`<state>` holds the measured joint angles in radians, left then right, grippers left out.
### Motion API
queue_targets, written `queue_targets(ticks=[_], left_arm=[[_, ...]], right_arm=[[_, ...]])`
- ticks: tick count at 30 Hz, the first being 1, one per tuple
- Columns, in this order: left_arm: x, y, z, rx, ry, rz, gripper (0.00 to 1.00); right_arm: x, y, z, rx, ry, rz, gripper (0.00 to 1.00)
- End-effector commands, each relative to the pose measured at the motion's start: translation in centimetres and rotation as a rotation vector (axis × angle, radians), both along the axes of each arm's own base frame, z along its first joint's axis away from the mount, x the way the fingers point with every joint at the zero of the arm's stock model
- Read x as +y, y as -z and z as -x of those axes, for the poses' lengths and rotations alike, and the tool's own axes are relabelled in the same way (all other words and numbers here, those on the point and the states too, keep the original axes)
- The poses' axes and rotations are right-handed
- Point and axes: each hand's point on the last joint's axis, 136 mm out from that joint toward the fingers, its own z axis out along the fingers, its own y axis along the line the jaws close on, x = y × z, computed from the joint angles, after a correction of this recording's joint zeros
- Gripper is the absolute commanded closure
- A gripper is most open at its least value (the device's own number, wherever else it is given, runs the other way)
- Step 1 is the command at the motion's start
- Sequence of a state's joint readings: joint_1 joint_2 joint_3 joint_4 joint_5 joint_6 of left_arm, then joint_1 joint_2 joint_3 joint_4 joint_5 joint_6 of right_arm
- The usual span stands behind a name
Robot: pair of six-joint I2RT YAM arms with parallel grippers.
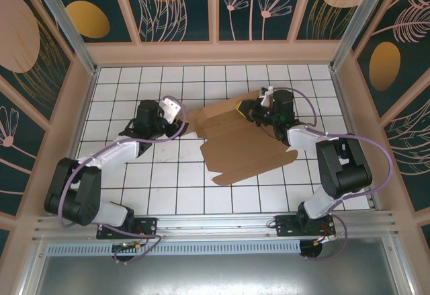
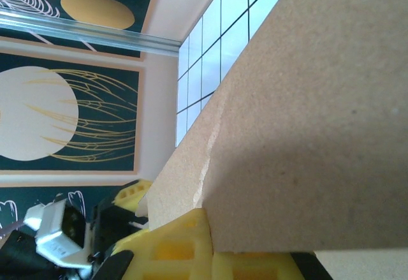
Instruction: Fold the paper box
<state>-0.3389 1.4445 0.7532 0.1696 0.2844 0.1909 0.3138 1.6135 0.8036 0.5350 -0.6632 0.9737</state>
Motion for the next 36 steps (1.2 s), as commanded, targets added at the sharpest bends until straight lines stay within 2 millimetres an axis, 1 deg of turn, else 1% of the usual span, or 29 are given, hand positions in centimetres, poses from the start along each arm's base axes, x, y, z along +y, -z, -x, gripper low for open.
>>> queue_targets(ticks=[1,4,6,8,10,13,17,20,24,27,31,33,36], left_arm=[[0.5,-0.2,-1.7,-0.002,-0.039,-0.014,0.58],[0.4,0.0,-2.1,0.019,-0.058,0.001,0.75],[0.3,-0.1,-2.2,0.021,-0.071,0.018,0.82],[0.2,-0.4,-2.4,0.018,-0.075,0.039,0.87],[0.1,-0.6,-2.6,0.022,-0.092,0.066,0.94],[0.4,-1.2,-3.5,0.032,-0.172,0.129,1.0],[1.2,-1.9,-4.4,0.035,-0.322,0.223,0.98],[1.1,-2.3,-4.7,0.045,-0.401,0.281,0.98],[-1.2,-2.2,-4.9,0.092,-0.424,0.356,0.97],[-2.7,-2.2,-5.3,0.123,-0.453,0.402,0.95],[-2.9,-2.6,-5.7,0.158,-0.541,0.515,0.95],[-3.1,-2.8,-5.6,0.177,-0.57,0.6,0.95],[-4.3,-2.9,-5.6,0.212,-0.583,0.693,0.92]], right_arm=[[-0.5,3.0,0.4,0.074,-0.003,0.044,1.0],[-0.5,3.0,0.5,0.074,-0.005,0.042,1.0],[-0.6,3.1,0.4,0.076,0.0,0.045,1.0],[-0.5,3.1,0.4,0.076,0.001,0.048,1.0],[-0.5,3.2,0.5,0.077,0.002,0.051,1.0],[-0.4,3.3,0.6,0.08,0.014,0.057,1.0],[-0.3,3.5,0.7,0.098,0.035,0.045,1.0],[0.3,3.6,0.9,0.109,0.036,0.031,1.0],[1.2,3.7,1.0,0.12,0.033,0.023,1.0],[1.4,3.8,1.1,0.132,0.046,0.013,1.0],[0.9,3.8,0.9,0.145,0.094,-0.004,1.0],[0.9,3.7,0.9,0.148,0.102,-0.013,1.0],[1.2,3.8,1.0,0.154,0.107,-0.019,1.0]])
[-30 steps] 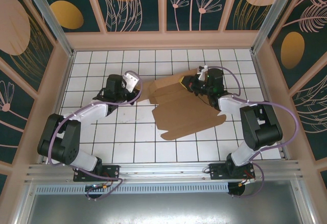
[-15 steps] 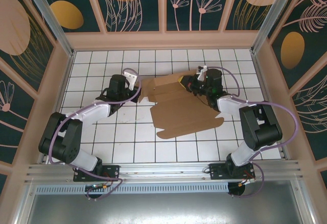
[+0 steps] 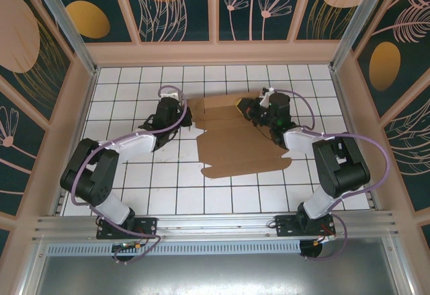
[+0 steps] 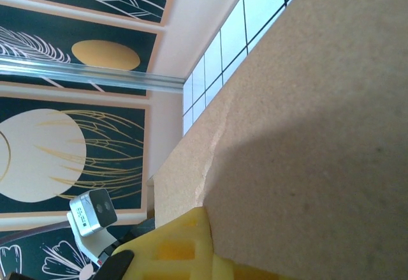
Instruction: Fold the paper box
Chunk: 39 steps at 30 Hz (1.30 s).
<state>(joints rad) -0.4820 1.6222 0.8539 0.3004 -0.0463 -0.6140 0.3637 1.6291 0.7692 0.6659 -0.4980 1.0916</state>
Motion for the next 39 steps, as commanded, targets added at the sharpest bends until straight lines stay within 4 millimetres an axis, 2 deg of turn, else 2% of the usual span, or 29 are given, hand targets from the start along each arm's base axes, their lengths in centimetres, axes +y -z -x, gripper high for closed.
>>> queue_targets(ticks=[1,4,7,9,18,23,26,28,30,33,34,36,39], left_arm=[[-2.5,-3.6,-1.5,-0.075,-0.066,0.242,0.89],[-4.6,-3.4,-1.7,-0.057,-0.047,0.243,0.75],[-5.4,-3.6,-1.7,-0.058,-0.031,0.23,0.68],[-5.0,-3.2,-1.6,-0.057,-0.04,0.207,0.66],[-2.7,-4.9,0.7,-0.12,0.002,0.058,0.58],[-1.3,-5.3,2.2,-0.129,0.05,-0.023,0.52],[-1.7,-6.6,3.5,-0.159,0.155,-0.042,0.51],[-1.8,-8.8,4.3,-0.219,0.233,-0.037,0.5],[-0.4,-10.9,4.4,-0.29,0.227,-0.066,0.44],[4.9,-12.8,3.0,-0.347,0.041,-0.132,0.3],[7.1,-12.6,2.2,-0.33,-0.049,-0.157,0.25],[9.3,-11.3,0.9,-0.272,-0.106,-0.201,0.25],[9.5,-8.3,-0.9,-0.164,-0.106,-0.228,0.25]], right_arm=[[1.0,3.9,2.2,0.156,-0.034,0.013,1.0],[1.1,4.0,2.3,0.16,-0.029,0.004,1.0],[0.9,4.0,2.3,0.161,-0.026,0.004,1.0],[0.8,4.0,2.3,0.159,-0.022,0.015,1.0],[-1.1,5.0,1.9,0.159,-0.003,0.071,1.0],[-1.5,4.4,1.4,0.123,-0.033,0.125,1.0],[-1.8,4.4,1.2,0.121,-0.045,0.15,1.0],[-1.8,4.3,1.3,0.118,-0.067,0.146,1.0],[-1.8,4.3,1.4,0.114,-0.087,0.154,1.0],[-1.9,4.0,1.6,0.105,-0.115,0.163,1.0],[-1.9,4.1,1.7,0.106,-0.125,0.167,1.0],[-2.0,4.0,1.8,0.107,-0.132,0.164,1.0],[-2.0,3.7,1.7,0.107,-0.143,0.151,1.0]])
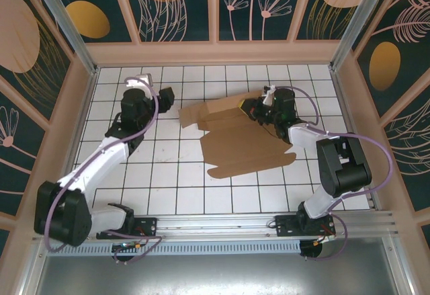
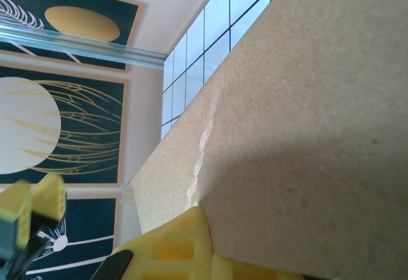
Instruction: Fold the paper box
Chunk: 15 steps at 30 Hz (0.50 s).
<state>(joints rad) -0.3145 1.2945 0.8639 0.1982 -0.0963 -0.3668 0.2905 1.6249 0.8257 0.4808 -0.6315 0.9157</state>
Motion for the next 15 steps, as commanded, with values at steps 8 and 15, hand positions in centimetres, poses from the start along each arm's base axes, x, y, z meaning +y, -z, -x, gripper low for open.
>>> queue_targets(ticks=[8,15], left_arm=[[-3.3,11.8,-3.7,0.369,0.135,-0.046,0.36],[-5.7,13.9,-2.3,0.439,0.242,0.064,0.43]], right_arm=[[-0.7,2.2,1.1,0.126,-0.023,0.028,1.0],[-0.7,2.4,0.0,0.148,0.005,0.021,1.0]])
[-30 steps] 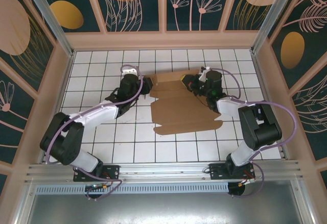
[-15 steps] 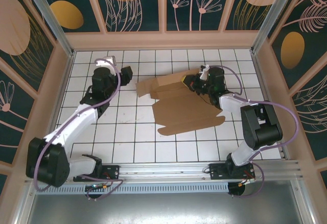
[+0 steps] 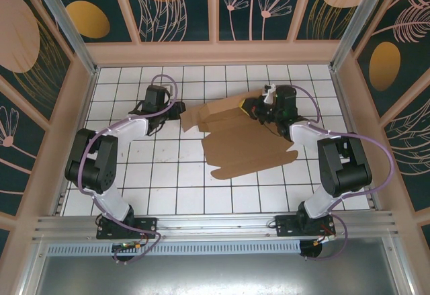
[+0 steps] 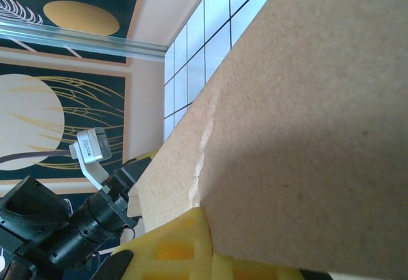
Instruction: Fold the paper box
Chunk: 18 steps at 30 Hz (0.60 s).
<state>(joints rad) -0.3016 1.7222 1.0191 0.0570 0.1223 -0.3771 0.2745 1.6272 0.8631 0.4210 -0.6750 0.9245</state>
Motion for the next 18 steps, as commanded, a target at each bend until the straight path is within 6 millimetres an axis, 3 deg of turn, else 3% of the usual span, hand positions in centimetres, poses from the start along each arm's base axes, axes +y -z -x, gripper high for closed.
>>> queue_targets(ticks=[1,3,7,18], left_arm=[[-1.5,-0.1,0.8,0.032,0.046,0.098,0.42],[-1.8,-1.4,1.3,0.016,0.042,0.157,0.42],[-2.9,-0.9,2.8,0.043,0.031,0.262,0.42],[-9.7,-3.0,3.4,0.022,0.13,0.361,0.45]], right_arm=[[-0.6,2.8,-0.1,0.116,0.029,0.03,1.0],[-0.4,2.6,-0.5,0.117,0.039,0.015,1.0],[0.2,2.3,-1.2,0.112,0.05,0.012,1.0],[1.6,2.7,-1.2,0.119,0.051,0.007,1.0]])
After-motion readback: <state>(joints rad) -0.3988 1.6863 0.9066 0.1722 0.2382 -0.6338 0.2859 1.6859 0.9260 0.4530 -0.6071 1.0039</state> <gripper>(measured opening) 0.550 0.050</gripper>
